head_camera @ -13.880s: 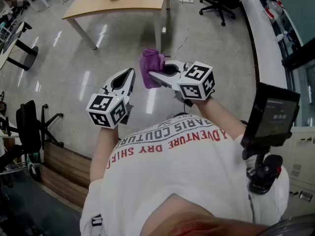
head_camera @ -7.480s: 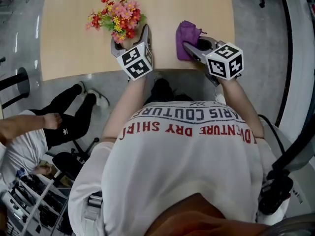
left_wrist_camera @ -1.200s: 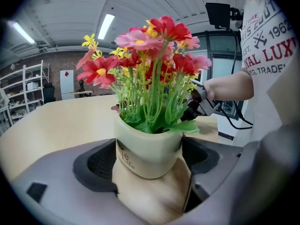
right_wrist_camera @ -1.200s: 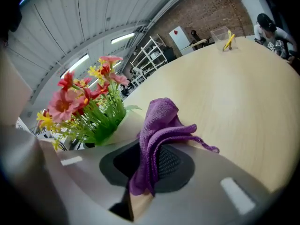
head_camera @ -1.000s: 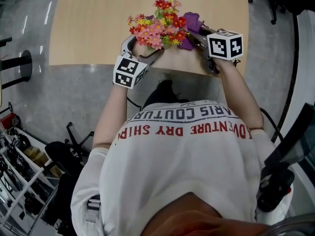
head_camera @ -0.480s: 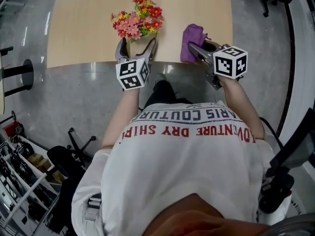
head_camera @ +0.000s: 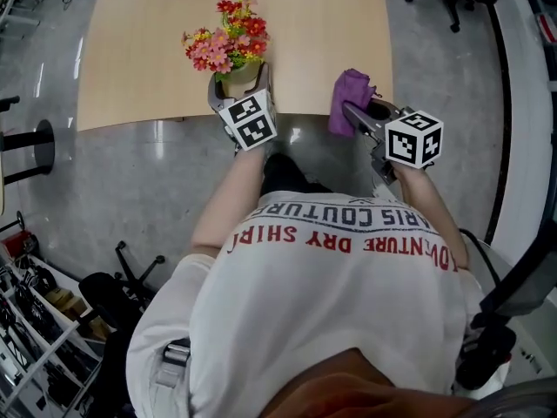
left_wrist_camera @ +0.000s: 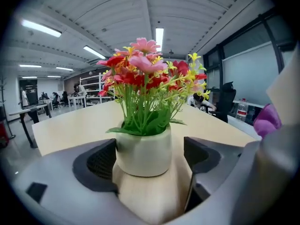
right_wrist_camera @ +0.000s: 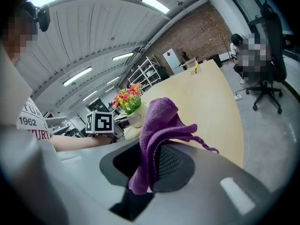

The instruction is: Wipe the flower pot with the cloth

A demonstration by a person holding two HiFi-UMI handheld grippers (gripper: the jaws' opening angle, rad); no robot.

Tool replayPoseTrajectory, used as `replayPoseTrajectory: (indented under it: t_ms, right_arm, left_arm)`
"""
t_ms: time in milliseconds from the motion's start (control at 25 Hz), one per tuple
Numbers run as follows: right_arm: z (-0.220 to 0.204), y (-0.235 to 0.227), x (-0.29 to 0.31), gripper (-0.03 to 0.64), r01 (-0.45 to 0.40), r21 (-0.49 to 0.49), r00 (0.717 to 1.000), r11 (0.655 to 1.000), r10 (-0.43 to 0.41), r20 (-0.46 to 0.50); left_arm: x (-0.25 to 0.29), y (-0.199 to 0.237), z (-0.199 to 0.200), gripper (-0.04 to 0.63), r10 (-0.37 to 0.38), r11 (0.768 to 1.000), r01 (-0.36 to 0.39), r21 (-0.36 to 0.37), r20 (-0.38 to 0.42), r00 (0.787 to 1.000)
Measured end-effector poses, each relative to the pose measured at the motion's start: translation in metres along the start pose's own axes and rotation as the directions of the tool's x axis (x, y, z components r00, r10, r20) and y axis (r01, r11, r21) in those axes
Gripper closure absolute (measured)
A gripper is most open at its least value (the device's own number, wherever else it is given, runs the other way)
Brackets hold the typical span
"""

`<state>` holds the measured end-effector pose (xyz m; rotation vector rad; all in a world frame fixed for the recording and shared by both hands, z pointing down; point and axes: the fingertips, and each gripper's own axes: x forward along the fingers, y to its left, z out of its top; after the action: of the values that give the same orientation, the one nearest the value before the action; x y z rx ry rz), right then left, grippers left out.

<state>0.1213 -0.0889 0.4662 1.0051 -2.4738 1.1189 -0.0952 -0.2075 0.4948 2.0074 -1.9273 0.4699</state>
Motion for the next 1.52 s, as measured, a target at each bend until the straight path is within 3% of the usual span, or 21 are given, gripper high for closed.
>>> replayPoseTrajectory:
  t_ms: [120, 400, 640, 840, 1040, 1400, 1520]
  right_arm:
    - [-0.002, -0.003, -0.005, 0.572, 0.008, 0.000, 1.000, 1.000, -0.008, 0.002]
    - [-0.002, -0.002, -0.004, 0.572, 0.008, -0.008, 1.000, 1.000, -0.008, -0.004]
    - [0.003, 0.003, -0.001, 0.572, -0.013, -0.007, 1.000, 1.000, 0.013, 0.002]
    - [0.025, 0.013, 0.023, 0.572, -0.042, -0.010, 0.999, 0.999, 0.042, 0.006]
    - [0.054, 0.027, 0.059, 0.572, -0.075, -0.019, 0.997, 0.997, 0.075, 0.010]
    - [0.075, 0.024, 0.147, 0.572, -0.142, -0.004, 0.990, 0.990, 0.142, 0.016]
    - [0.081, 0.026, 0.165, 0.572, -0.145, 0.007, 0.989, 0.989, 0.145, 0.008]
  left_arm:
    - [0.004, 0.009, -0.001, 0.207, 0.052, 0.999, -0.052, -0.002, 0.004, 0.999]
    - [0.009, 0.012, 0.001, 0.222, 0.038, 0.999, -0.038, 0.008, 0.006, 0.999]
    - [-0.003, 0.006, -0.001, 0.222, -0.072, 0.996, 0.071, 0.058, 0.022, 0.997]
    - [-0.007, 0.013, 0.004, 0.224, -0.196, 0.975, 0.192, 0.115, 0.023, 0.980]
    - [-0.005, 0.022, 0.012, 0.225, -0.318, 0.934, 0.314, 0.170, -0.004, 0.948]
    - [0.018, 0.035, -0.012, 0.225, -0.504, 0.815, 0.515, 0.266, -0.116, 0.856]
    - [0.016, 0.038, -0.008, 0.225, -0.534, 0.787, 0.550, 0.280, -0.137, 0.834]
